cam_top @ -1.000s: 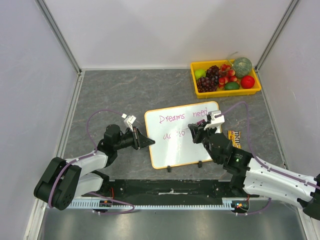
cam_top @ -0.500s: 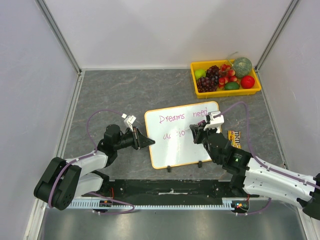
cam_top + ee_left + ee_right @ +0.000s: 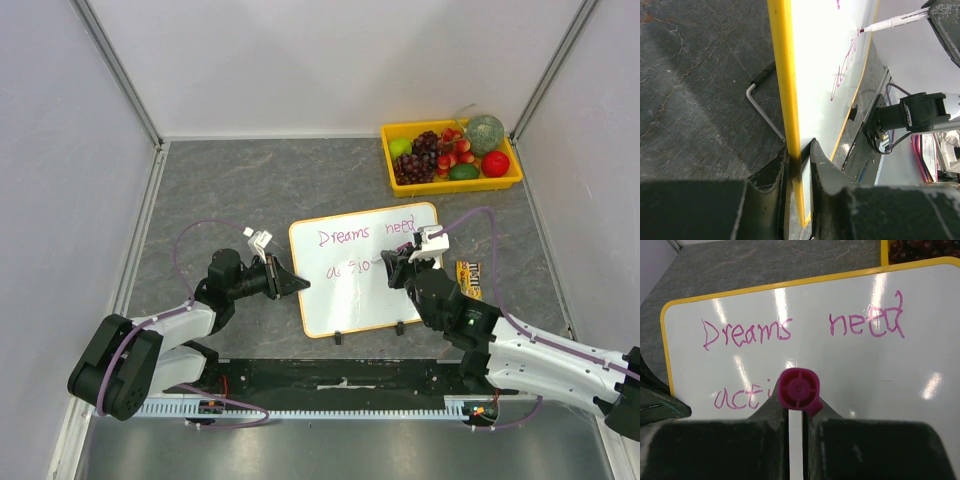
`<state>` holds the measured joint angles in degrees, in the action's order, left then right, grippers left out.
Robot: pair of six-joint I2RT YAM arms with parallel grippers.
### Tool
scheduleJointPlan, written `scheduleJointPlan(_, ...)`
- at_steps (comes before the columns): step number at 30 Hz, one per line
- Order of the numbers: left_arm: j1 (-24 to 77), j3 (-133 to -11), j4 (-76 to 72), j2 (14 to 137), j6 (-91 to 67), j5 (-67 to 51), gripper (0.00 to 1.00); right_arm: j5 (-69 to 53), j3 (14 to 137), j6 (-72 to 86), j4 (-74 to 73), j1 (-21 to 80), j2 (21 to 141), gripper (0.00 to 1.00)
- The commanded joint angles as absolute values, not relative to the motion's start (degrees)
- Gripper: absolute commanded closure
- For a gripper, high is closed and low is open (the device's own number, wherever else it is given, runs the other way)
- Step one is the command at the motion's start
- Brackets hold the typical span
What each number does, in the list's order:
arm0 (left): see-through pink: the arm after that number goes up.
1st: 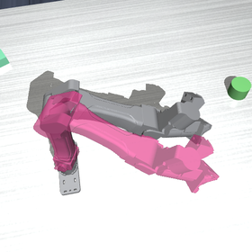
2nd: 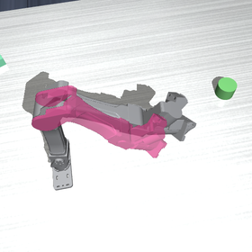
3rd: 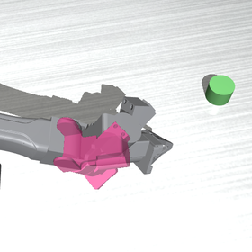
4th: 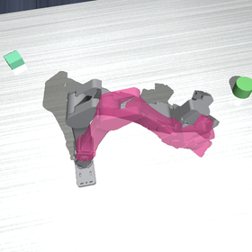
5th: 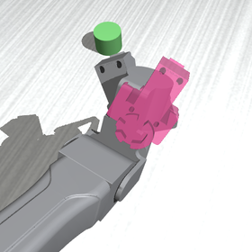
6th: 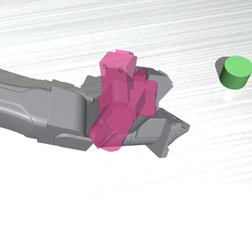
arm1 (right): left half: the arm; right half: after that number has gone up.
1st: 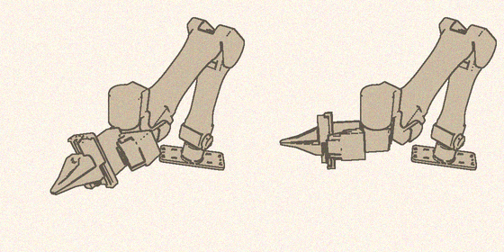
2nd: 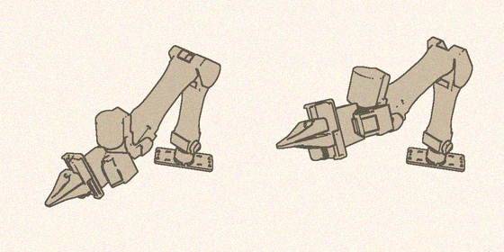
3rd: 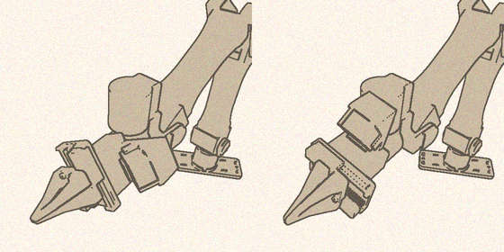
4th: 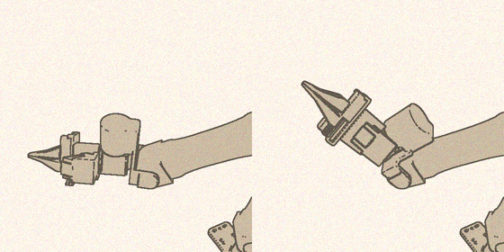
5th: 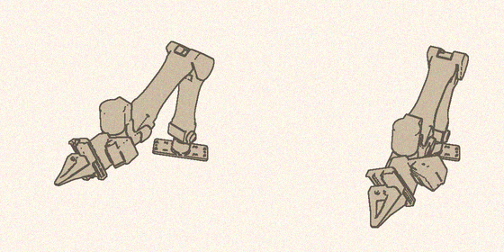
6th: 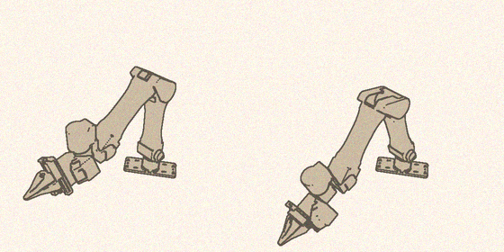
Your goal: Write a sentence on the whiteboard
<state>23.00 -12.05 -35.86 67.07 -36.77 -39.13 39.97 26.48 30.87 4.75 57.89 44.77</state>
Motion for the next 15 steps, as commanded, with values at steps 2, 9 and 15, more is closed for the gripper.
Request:
scheduleJointPlan(2, 23.2, -12.04, -32.7, 67.5, -31.03, -34.63, 0.98, 42.19, 25.66, 31.03, 6.76, 57.22, 45.35, 1.0)
scheduleJointPlan(9, 23.2, -12.04, -32.78, 67.41, -31.11, -34.72, 0.98, 42.1, 26.37, 30.76, 7.38, 56.95, 46.58, 1.0)
scheduleJointPlan(15, 23.2, -12.04, -32.61, 67.32, -31.03, -34.72, 0.98, 41.31, 25.14, 31.73, 6.07, 56.95, 45.53, 1.0)
